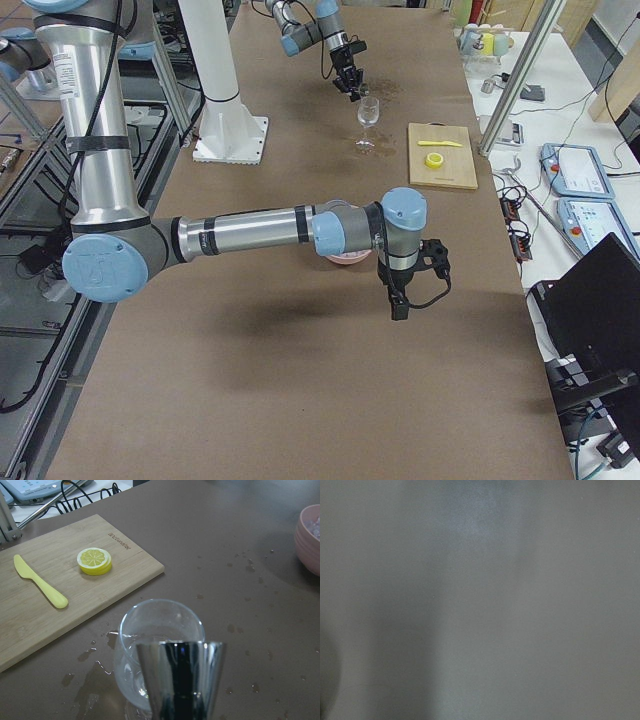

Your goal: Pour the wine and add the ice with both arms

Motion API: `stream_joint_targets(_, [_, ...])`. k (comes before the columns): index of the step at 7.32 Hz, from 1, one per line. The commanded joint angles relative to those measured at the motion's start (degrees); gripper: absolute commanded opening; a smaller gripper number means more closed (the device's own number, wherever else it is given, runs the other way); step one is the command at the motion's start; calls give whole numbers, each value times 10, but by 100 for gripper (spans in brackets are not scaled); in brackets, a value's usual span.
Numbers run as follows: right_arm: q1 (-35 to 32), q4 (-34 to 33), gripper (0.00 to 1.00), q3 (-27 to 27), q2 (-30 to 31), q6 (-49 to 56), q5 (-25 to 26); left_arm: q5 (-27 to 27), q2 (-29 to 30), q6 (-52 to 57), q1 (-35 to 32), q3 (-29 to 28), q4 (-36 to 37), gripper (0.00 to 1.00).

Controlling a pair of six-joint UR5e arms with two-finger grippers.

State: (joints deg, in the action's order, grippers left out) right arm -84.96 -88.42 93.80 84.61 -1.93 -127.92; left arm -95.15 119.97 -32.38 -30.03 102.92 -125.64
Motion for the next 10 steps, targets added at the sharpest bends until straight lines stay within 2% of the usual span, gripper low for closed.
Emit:
stream_joint_targets(1, [0,0,100,-1,0,0,-3,0,11,0,0,2,30,0])
stream_joint_targets(6, [0,0,100,-2,5,0,-6,0,28,4,-5,11,87,0])
stream_joint_targets(8, [0,0,100,-2,5,0,-7,0,43,13,-6,25,142,0])
stream_joint_targets(10, [0,0,100,-2,5,0,-7,0,48,13,-9,24,155,0])
